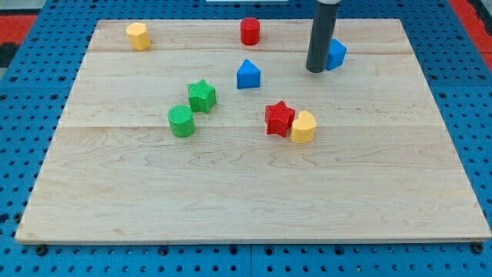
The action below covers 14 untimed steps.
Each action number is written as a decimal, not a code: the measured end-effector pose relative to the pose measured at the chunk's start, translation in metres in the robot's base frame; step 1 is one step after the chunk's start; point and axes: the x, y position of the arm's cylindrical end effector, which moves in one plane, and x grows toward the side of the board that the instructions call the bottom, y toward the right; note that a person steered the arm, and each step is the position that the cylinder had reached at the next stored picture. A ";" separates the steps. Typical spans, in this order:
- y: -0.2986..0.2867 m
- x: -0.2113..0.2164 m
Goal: Move the green star slightly left
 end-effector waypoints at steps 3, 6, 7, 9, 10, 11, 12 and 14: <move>0.050 -0.060; 0.043 -0.021; 0.016 -0.020; -0.028 -0.020; -0.041 -0.018; -0.036 -0.008; -0.029 0.016; -0.102 0.067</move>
